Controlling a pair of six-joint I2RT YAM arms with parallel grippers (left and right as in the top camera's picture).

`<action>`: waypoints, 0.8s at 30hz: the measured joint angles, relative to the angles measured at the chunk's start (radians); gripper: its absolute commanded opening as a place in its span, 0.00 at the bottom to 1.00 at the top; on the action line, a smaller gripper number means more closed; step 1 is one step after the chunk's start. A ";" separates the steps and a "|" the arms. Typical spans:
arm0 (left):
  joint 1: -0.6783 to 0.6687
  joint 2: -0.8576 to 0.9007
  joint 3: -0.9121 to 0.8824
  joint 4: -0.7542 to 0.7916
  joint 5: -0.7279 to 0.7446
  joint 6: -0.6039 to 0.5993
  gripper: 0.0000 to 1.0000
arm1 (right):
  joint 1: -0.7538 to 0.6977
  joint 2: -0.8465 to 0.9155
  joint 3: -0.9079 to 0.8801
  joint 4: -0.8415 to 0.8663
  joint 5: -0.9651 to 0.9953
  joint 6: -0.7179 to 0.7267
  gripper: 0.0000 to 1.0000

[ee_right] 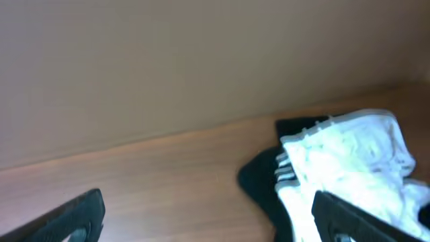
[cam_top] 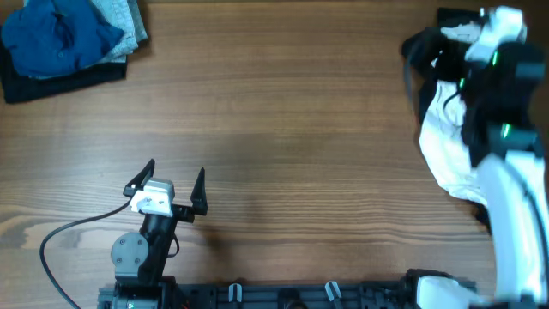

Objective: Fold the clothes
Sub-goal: 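Reach the right gripper to the white T-shirt and grasp its edge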

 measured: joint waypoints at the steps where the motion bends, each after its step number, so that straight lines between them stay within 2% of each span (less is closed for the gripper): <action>1: 0.000 0.000 0.000 0.000 0.000 0.000 1.00 | -0.015 0.060 0.075 -0.064 0.000 -0.016 1.00; 5: 0.000 0.000 0.000 0.000 0.000 0.000 1.00 | -0.096 0.268 0.332 -0.274 -0.012 -0.062 1.00; 8: 0.000 0.000 0.000 0.000 0.000 0.000 1.00 | -0.160 0.397 0.444 -0.356 -0.019 -0.079 1.00; 14: 0.000 0.000 0.000 0.000 0.000 0.000 1.00 | -0.241 0.542 0.468 -0.349 -0.031 -0.087 1.00; 21: 0.000 0.000 0.000 0.000 0.000 0.000 1.00 | -0.238 0.566 0.472 -0.299 0.002 -0.093 1.00; 24: 0.000 0.000 0.000 0.000 0.000 0.000 1.00 | -0.238 0.628 0.485 -0.314 0.022 -0.084 1.00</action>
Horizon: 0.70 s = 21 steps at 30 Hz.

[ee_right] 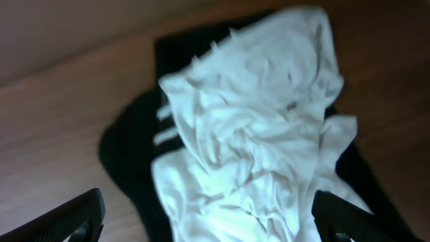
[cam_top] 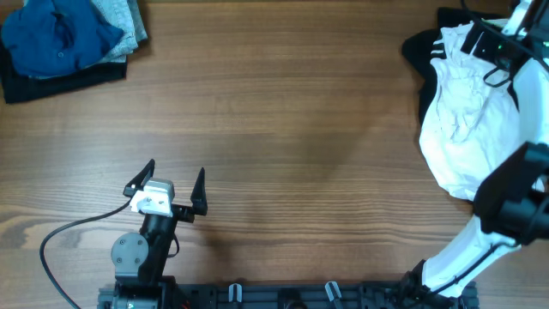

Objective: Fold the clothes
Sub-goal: 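Reach the right gripper to the white T-shirt and grasp its edge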

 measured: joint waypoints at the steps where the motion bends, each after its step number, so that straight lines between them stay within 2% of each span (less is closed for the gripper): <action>1: 0.000 0.000 0.000 0.000 0.000 0.000 1.00 | 0.000 0.028 0.001 -0.010 0.009 0.006 1.00; 8: 0.000 0.000 0.000 0.000 0.000 0.000 1.00 | -0.001 0.194 0.000 -0.054 0.098 0.101 1.00; 18: 0.000 0.000 0.000 0.000 0.000 0.000 1.00 | -0.002 0.200 0.000 -0.085 0.225 0.160 1.00; 21: 0.000 0.000 0.000 0.000 0.000 0.000 1.00 | -0.003 0.200 0.000 -0.116 0.245 0.167 0.96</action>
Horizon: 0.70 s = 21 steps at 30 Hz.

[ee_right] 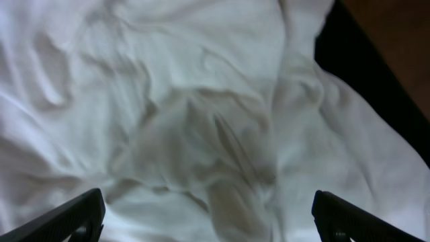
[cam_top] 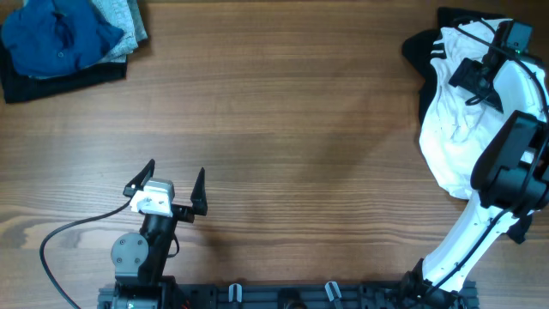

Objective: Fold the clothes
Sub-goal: 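Reach the right gripper to the white T-shirt and grasp its edge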

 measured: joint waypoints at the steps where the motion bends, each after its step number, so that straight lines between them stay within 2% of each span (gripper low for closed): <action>1: 0.000 0.000 0.000 0.000 0.000 0.000 1.00 | 0.000 0.000 0.000 -0.010 0.003 0.000 0.91; 2: 0.000 0.000 0.000 0.000 0.000 0.000 1.00 | 0.000 0.000 0.000 -0.013 0.003 0.000 0.84; 4: 0.000 0.000 0.000 0.000 0.000 0.000 1.00 | 0.000 0.000 0.000 -0.010 0.002 -0.016 0.63; 8: 0.000 0.000 0.000 0.000 0.000 0.000 1.00 | 0.000 0.000 -0.003 -0.002 -0.006 -0.033 0.45; 9: 0.000 0.000 0.000 0.000 0.000 0.000 1.00 | 0.000 0.000 -0.006 -0.002 -0.011 -0.037 0.37; 12: 0.000 0.000 0.000 0.000 0.000 0.000 1.00 | 0.000 0.000 -0.014 -0.003 -0.045 -0.035 0.07; 13: 0.000 0.000 0.000 0.000 0.000 0.000 1.00 | 0.000 0.000 -0.014 -0.003 -0.055 -0.038 0.04; 21: 0.000 0.000 0.000 0.000 0.000 0.000 1.00 | 0.000 0.000 -0.014 -0.003 -0.086 -0.026 0.04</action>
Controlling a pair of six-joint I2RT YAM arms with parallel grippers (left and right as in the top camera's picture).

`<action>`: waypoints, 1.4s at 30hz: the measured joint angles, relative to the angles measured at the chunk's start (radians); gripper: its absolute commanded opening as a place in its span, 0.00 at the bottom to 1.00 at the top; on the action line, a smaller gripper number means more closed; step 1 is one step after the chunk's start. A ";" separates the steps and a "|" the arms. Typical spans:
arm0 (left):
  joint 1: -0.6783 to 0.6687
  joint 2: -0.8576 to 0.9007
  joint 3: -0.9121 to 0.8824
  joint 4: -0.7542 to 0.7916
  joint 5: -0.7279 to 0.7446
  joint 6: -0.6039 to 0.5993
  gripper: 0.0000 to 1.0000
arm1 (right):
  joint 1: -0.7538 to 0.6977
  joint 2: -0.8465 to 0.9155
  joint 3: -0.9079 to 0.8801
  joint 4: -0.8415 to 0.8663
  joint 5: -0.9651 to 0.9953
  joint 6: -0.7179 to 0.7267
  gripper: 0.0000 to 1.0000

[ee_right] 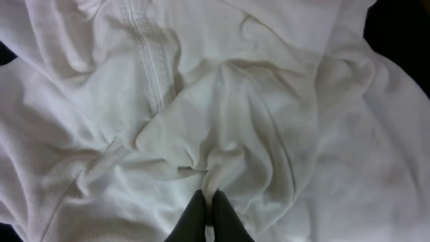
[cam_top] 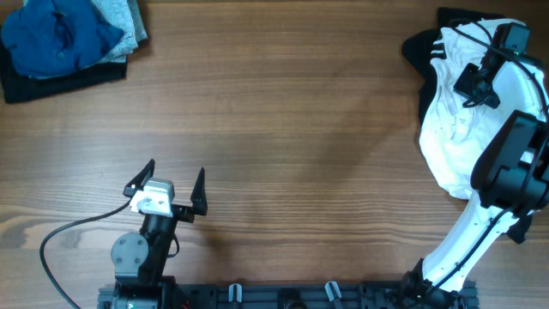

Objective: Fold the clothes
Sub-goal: 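Reach the right gripper to the white T-shirt and grasp its edge, then drag the white T-shirt left off the black garment with the right gripper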

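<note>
A crumpled white garment (cam_top: pixel 455 129) lies on top of a black garment (cam_top: pixel 419 51) at the table's right edge. My right gripper (cam_top: pixel 474 86) is down on the white cloth. In the right wrist view its black fingers (ee_right: pixel 209 202) are shut on a pinched ridge of the white garment (ee_right: pixel 222 121). My left gripper (cam_top: pixel 168 184) rests open near the front left, far from any cloth, with nothing between its fingers.
A pile of folded clothes, blue (cam_top: pixel 56 39) on top with grey and black beneath, sits at the back left corner. The left arm's cable (cam_top: pixel 69 236) trails on the wooden table (cam_top: pixel 283 154) near the front edge.
My right gripper, open just above the white garment before, has shut on a fold of it. The left arm has not moved.
My right gripper was first open near the back right, looking across the table at the white and black pile. Then it was over the pile, then close above the white cloth, still open. Now it pinches a ridge of the white garment.
</note>
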 measured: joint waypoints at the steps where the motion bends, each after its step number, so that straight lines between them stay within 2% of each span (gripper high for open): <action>1: 0.000 0.000 0.000 0.000 0.000 0.000 1.00 | 0.000 0.000 0.000 0.000 0.000 0.000 0.04; 6: 0.000 0.000 0.000 0.000 0.000 0.000 1.00 | 0.000 -0.019 -0.003 -0.008 -0.038 0.003 0.04; 15: 0.000 0.000 0.000 0.000 0.000 0.000 1.00 | 0.003 -0.273 -0.005 -0.020 -0.248 0.008 0.04; 20: 0.000 0.000 0.000 0.000 0.000 0.000 1.00 | 0.038 -0.300 -0.005 -0.061 -0.324 0.008 0.04; 33: 0.000 0.000 0.000 0.000 0.000 0.000 1.00 | 0.272 -0.308 -0.005 0.029 -0.434 0.031 0.04; 42: 0.000 0.000 0.000 0.000 0.000 0.000 1.00 | 0.491 -0.436 -0.005 0.050 -0.467 0.060 0.04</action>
